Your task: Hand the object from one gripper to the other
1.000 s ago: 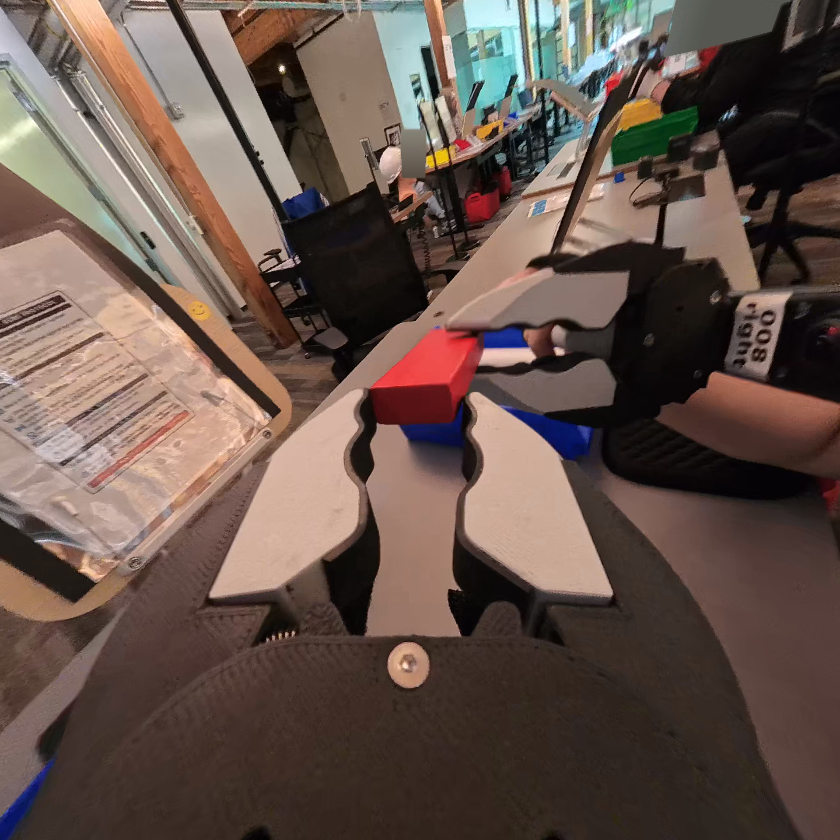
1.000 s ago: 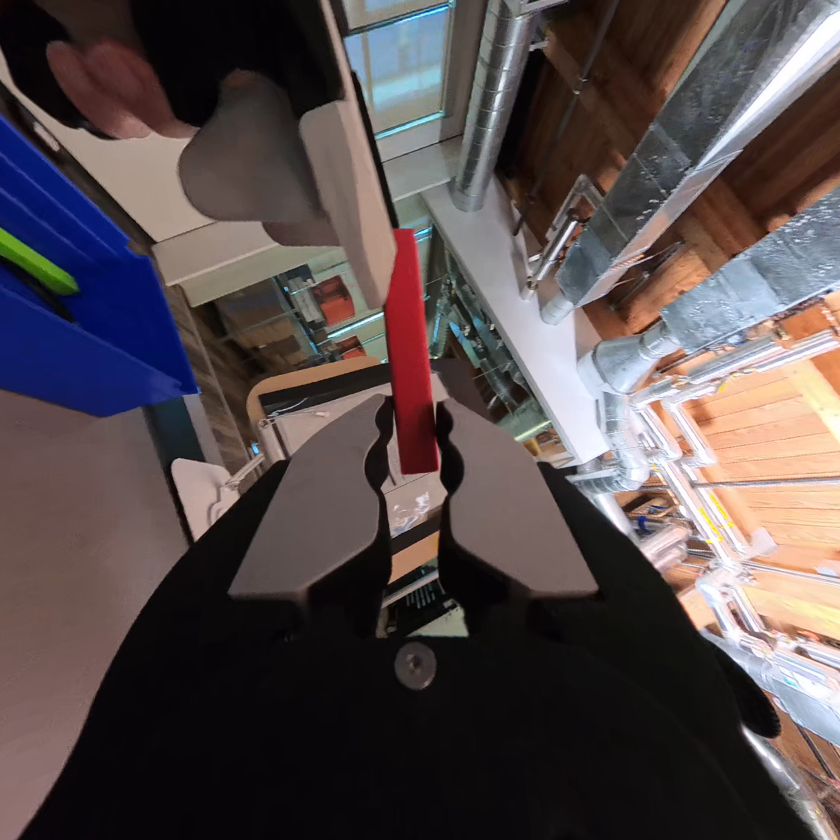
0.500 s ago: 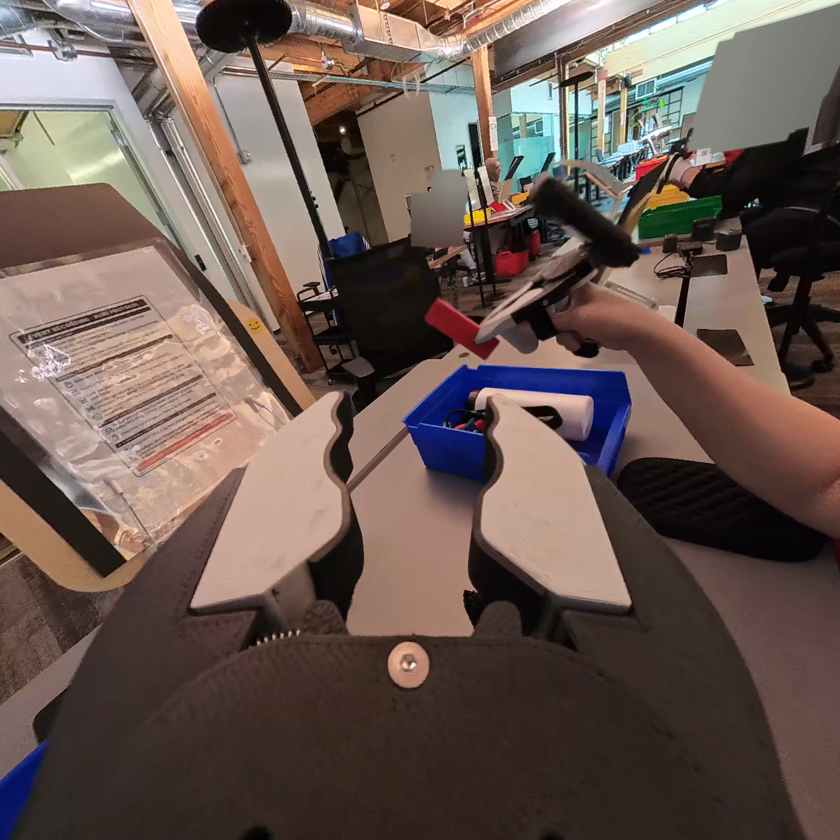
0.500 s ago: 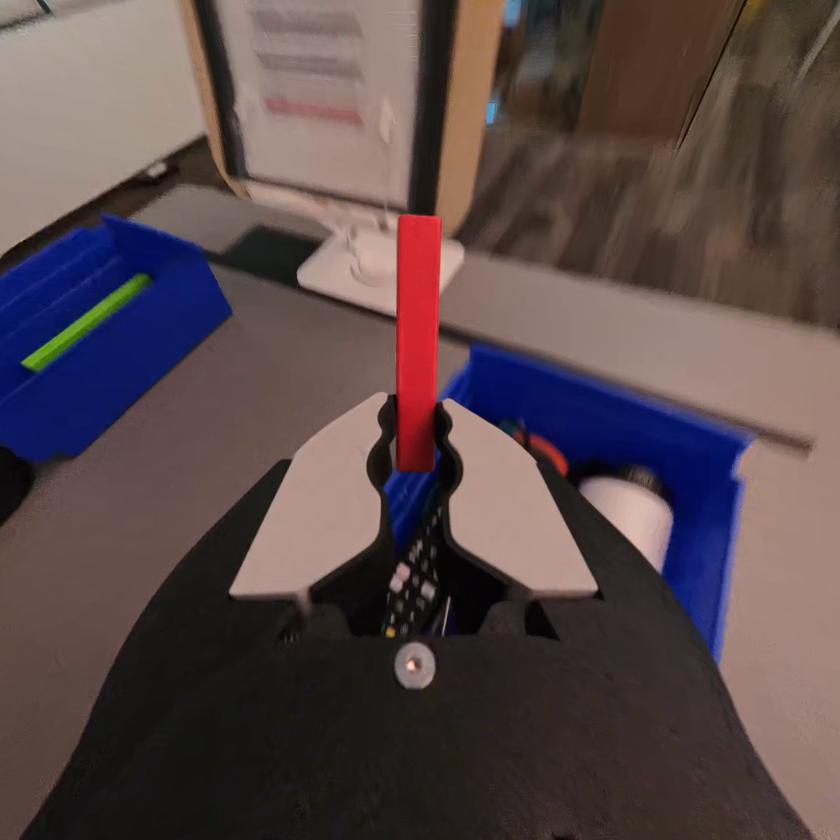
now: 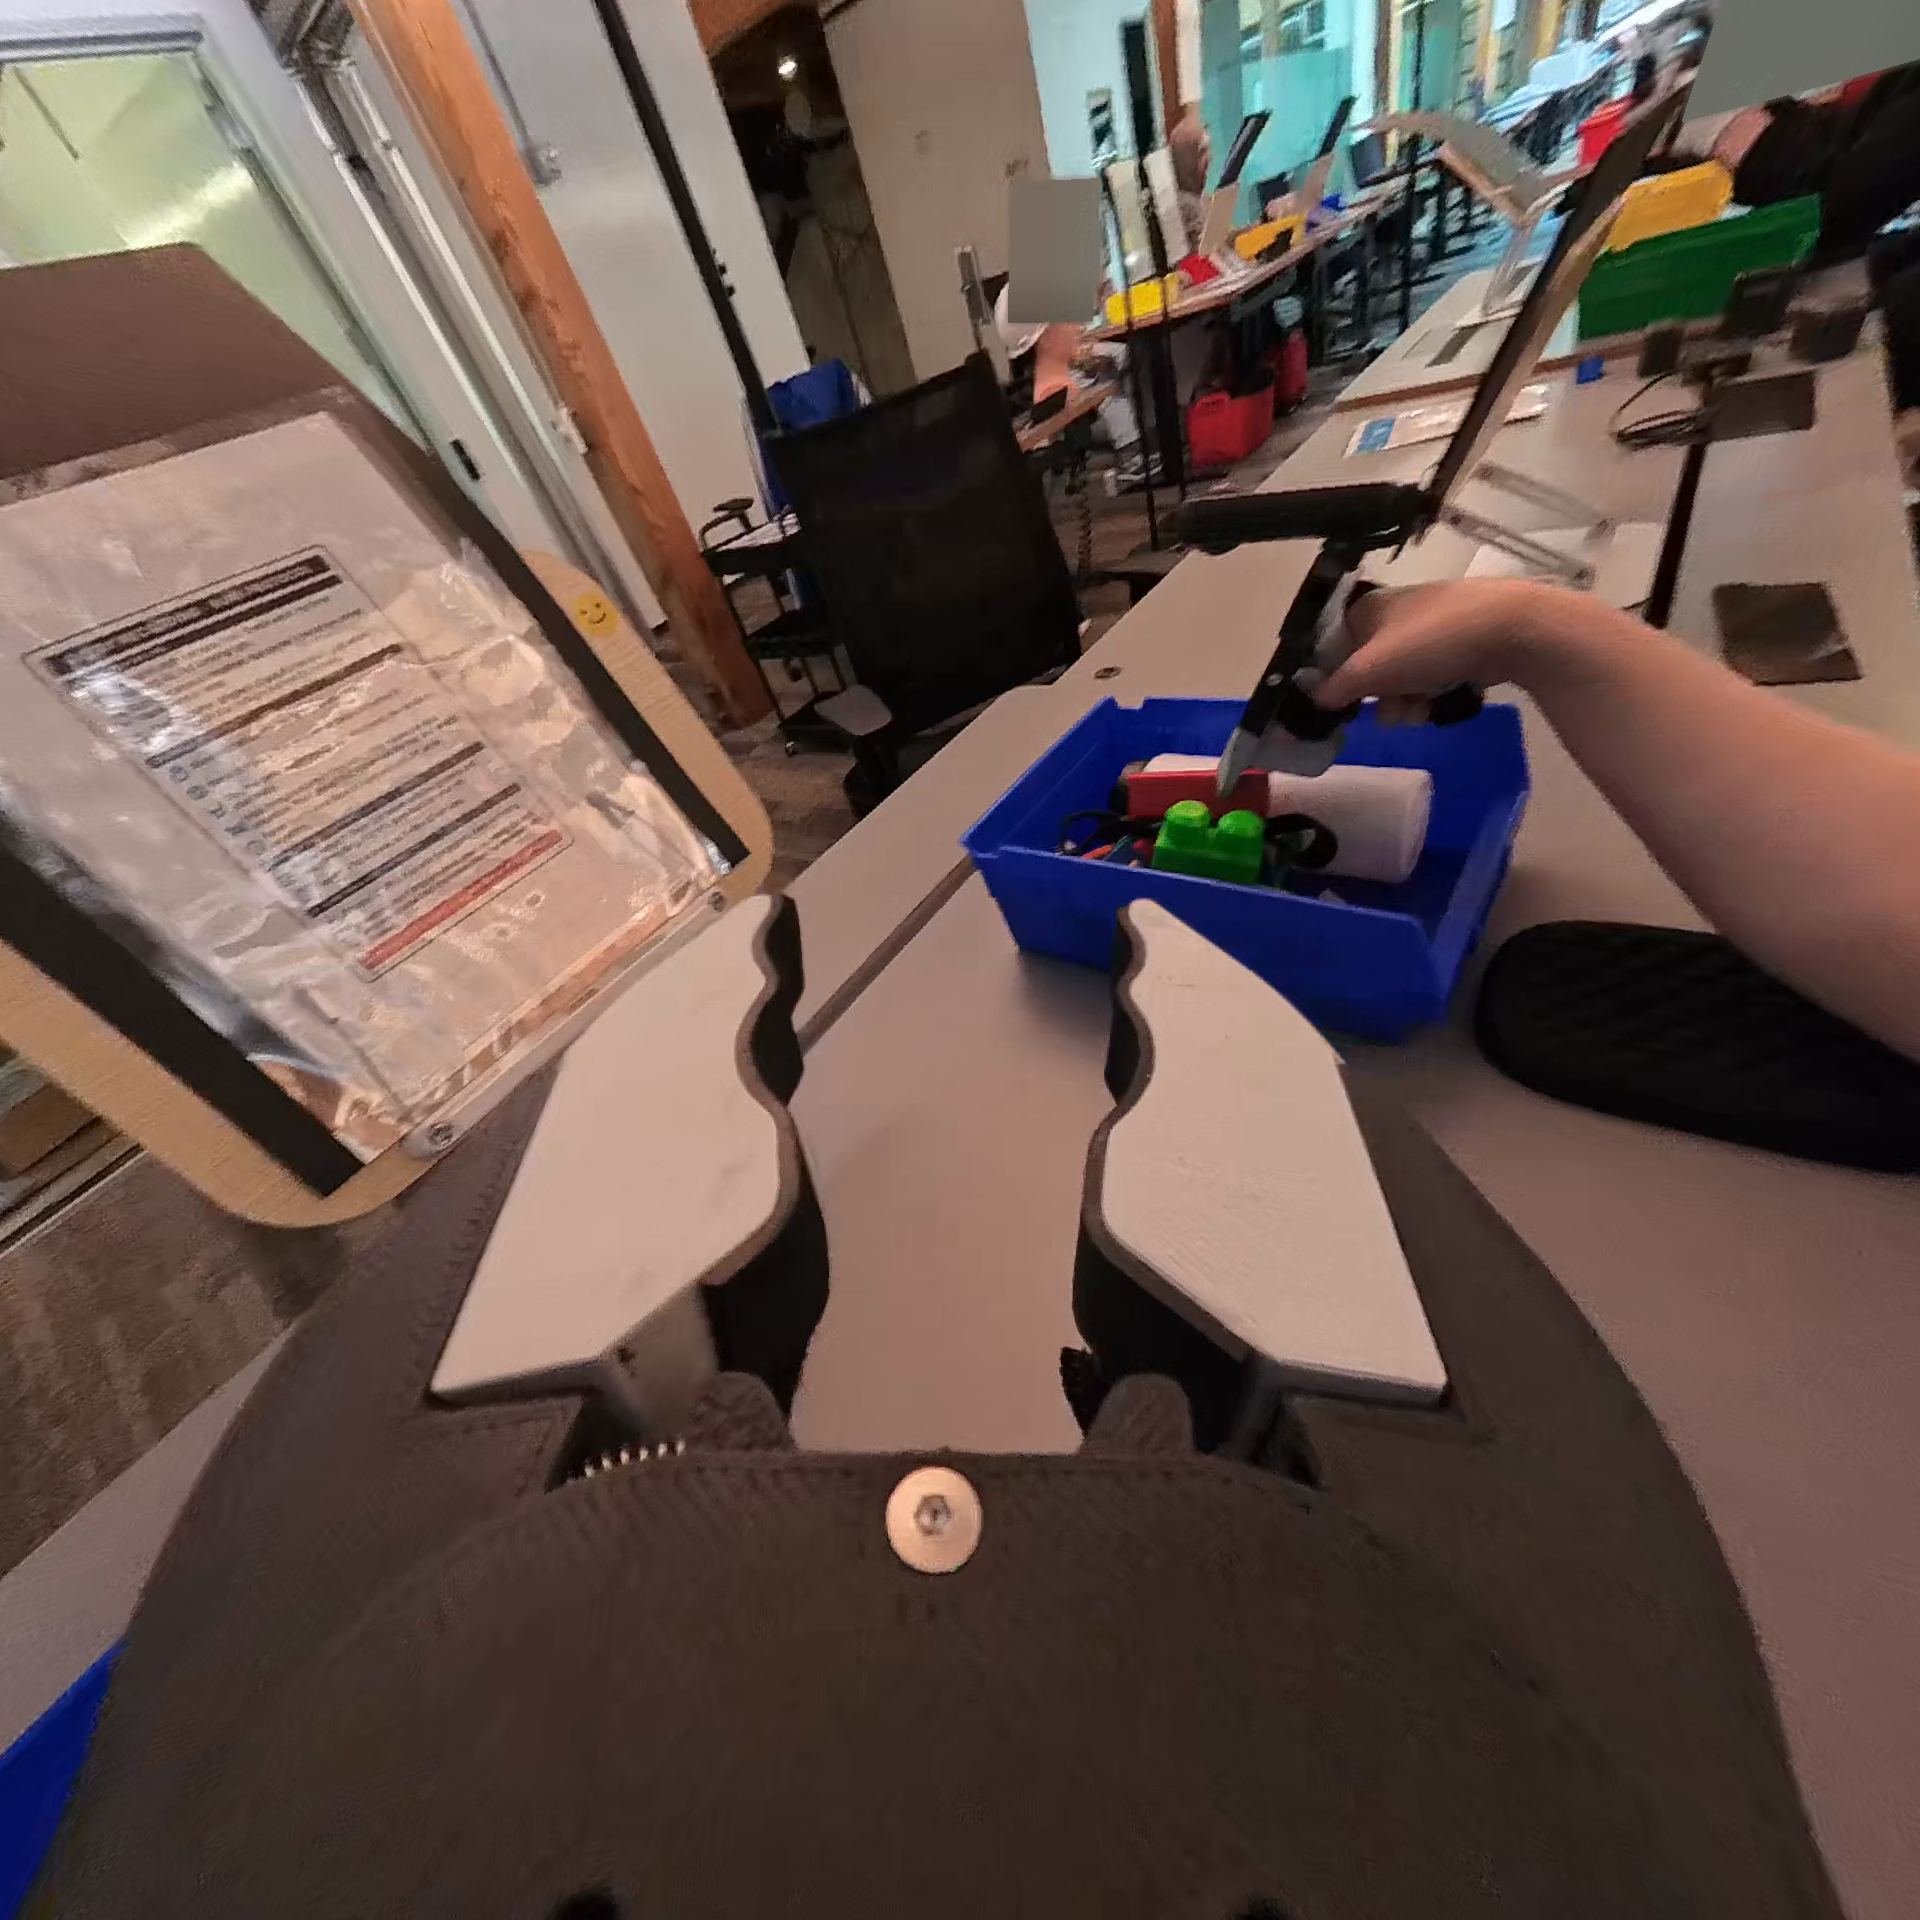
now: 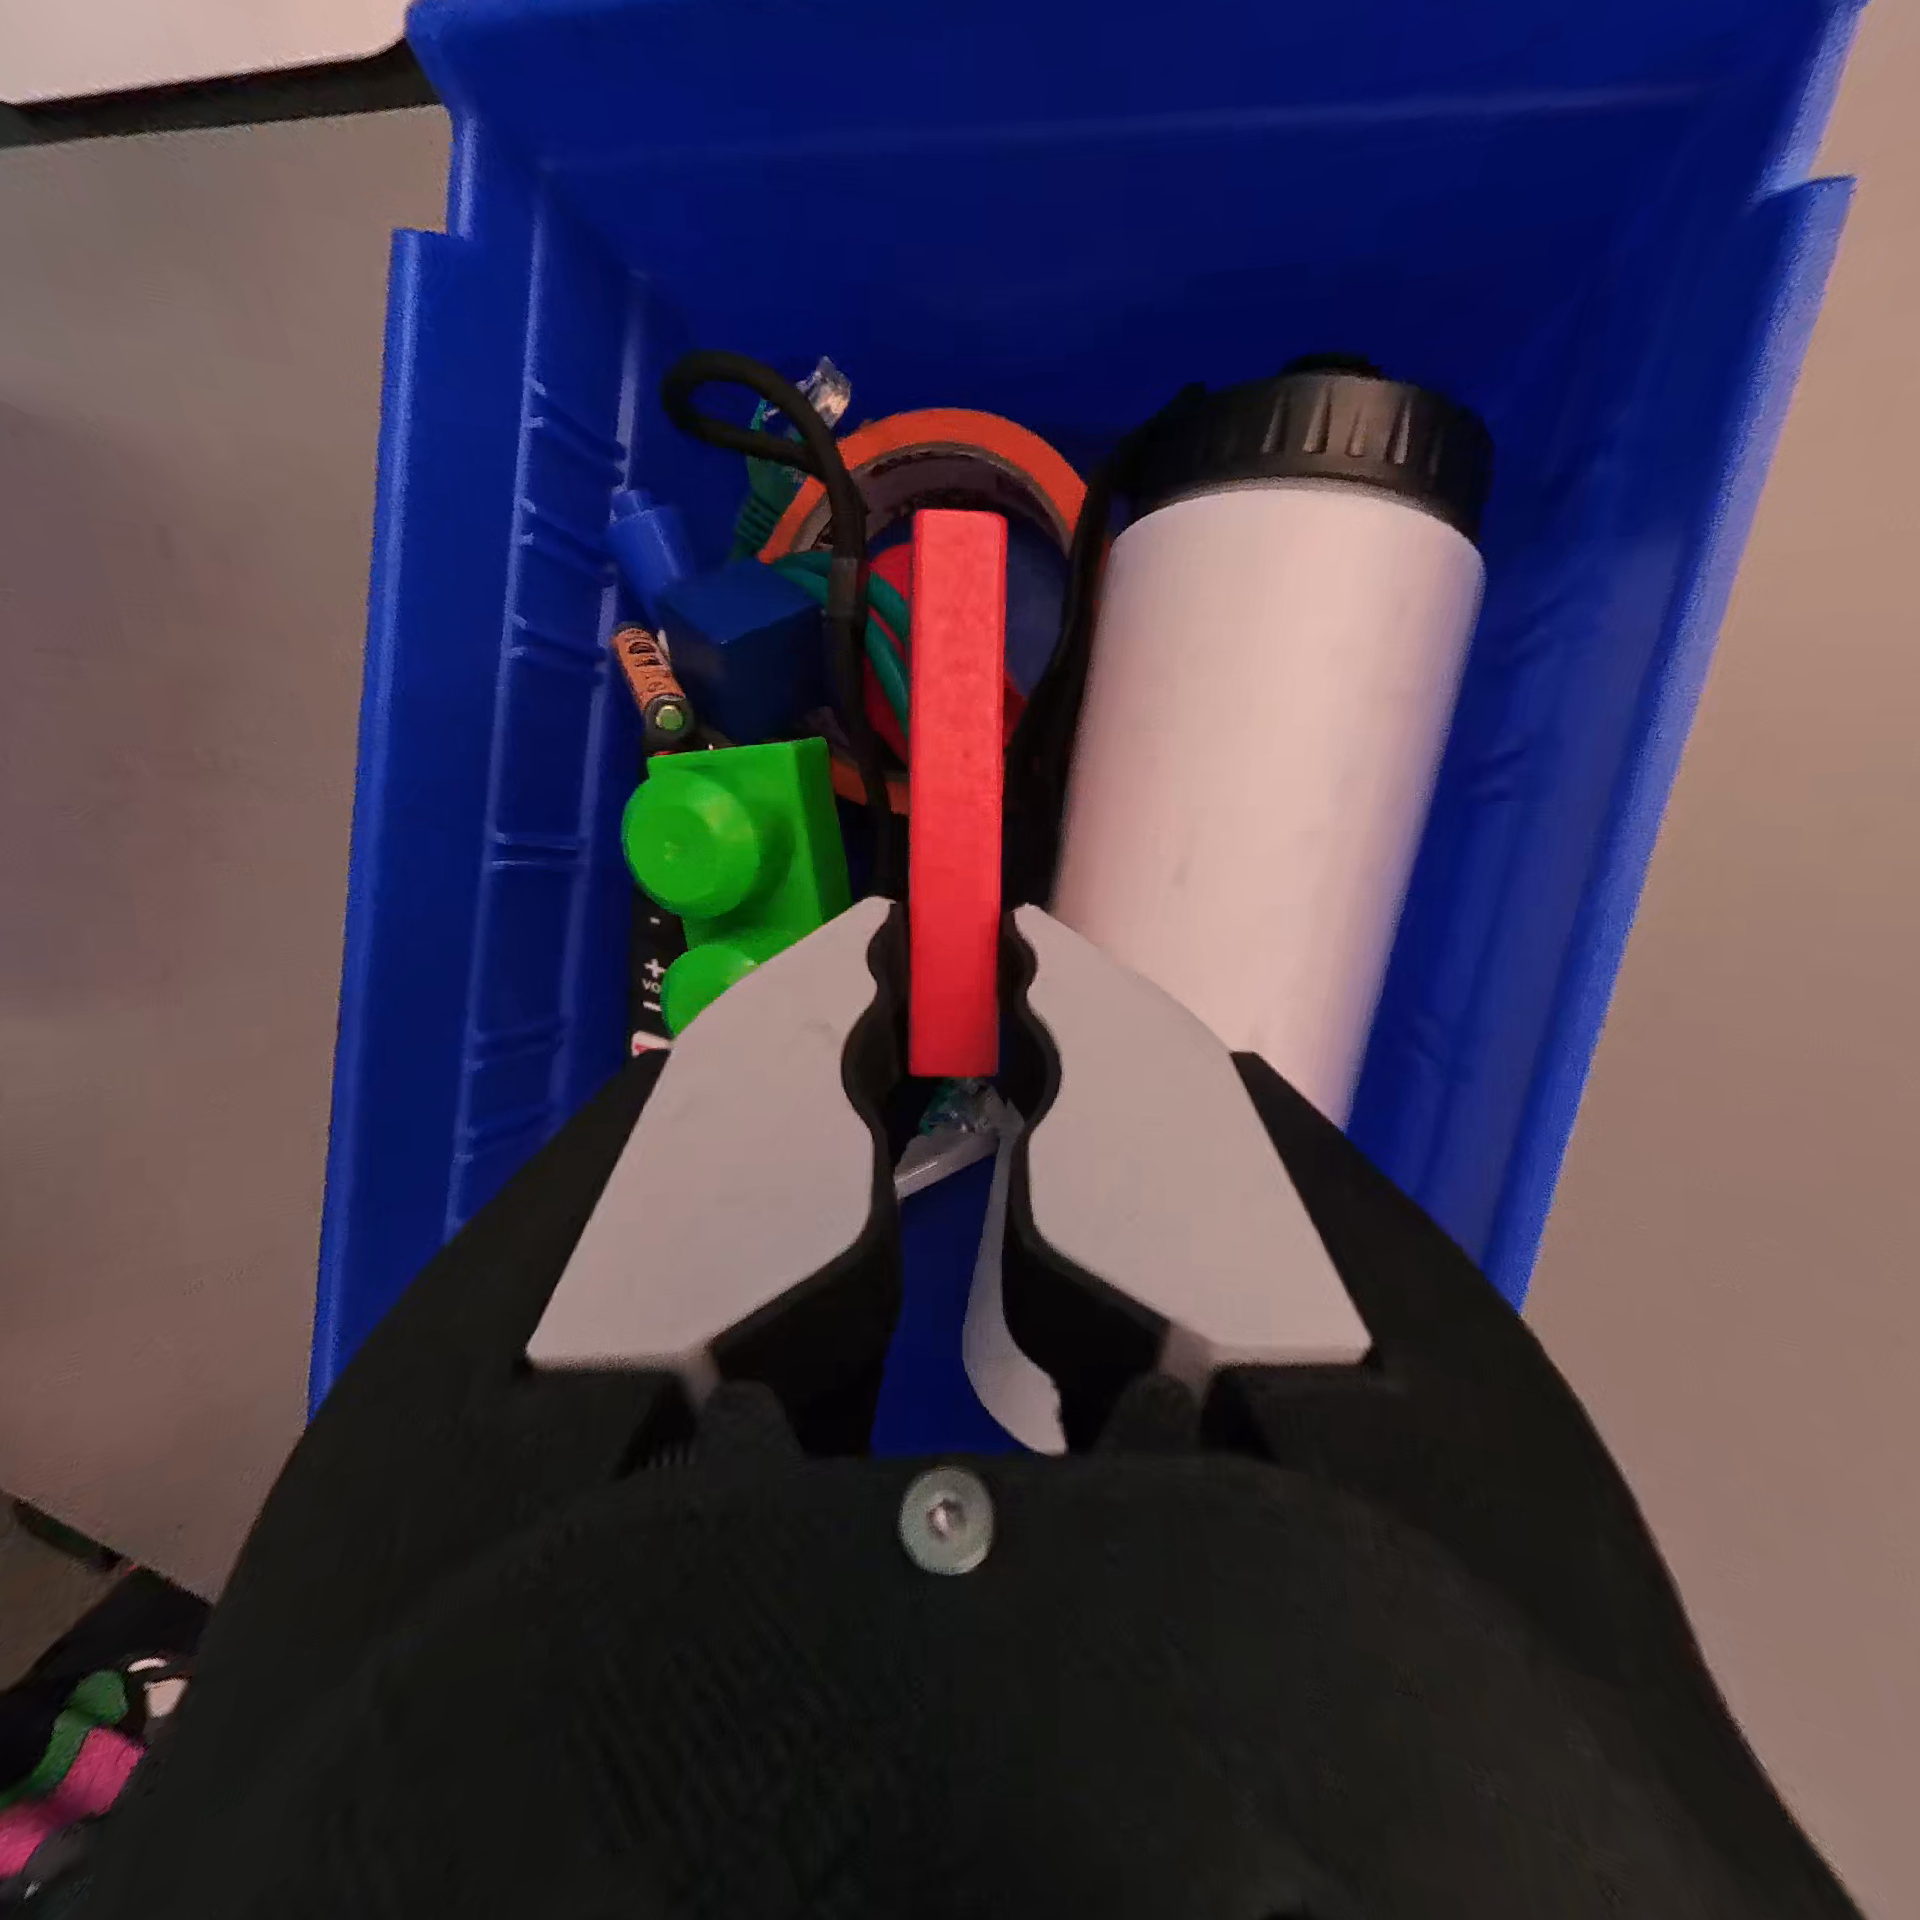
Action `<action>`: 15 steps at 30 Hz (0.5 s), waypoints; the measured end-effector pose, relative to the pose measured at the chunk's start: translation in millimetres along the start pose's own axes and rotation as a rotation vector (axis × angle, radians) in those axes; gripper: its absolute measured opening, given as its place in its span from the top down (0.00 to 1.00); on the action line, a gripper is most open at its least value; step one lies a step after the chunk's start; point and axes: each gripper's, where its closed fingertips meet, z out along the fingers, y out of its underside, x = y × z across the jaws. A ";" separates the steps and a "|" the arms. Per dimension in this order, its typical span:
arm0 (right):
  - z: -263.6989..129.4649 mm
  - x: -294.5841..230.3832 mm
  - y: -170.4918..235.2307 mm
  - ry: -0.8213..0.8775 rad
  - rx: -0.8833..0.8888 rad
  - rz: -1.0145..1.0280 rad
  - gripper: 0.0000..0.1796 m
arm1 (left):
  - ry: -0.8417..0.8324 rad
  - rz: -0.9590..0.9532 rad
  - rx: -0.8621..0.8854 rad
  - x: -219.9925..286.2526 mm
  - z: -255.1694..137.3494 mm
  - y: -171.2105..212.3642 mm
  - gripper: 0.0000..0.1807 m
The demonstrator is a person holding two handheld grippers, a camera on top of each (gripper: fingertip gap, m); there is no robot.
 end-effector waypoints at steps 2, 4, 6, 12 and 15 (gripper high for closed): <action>-3.8 2.4 2.1 0.043 -0.010 -0.029 0.90 | -0.058 -0.015 -0.018 -15.5 -8.4 1.3 0.66; -9.7 0.0 -0.8 0.047 0.006 -0.046 0.83 | -0.113 -0.046 -0.059 -34.7 -19.5 7.5 0.63; -21.4 -9.3 -11.7 0.018 0.076 -0.060 0.82 | -0.166 -0.096 -0.117 -57.1 -33.4 19.8 0.61; -69.8 -39.1 -46.6 0.028 0.354 -0.189 0.82 | -0.303 -0.359 -0.552 -122.6 -87.7 126.1 0.70; -81.5 -54.0 -52.5 0.034 0.416 -0.257 0.82 | -0.312 -0.503 -0.809 -135.9 -103.4 192.6 0.69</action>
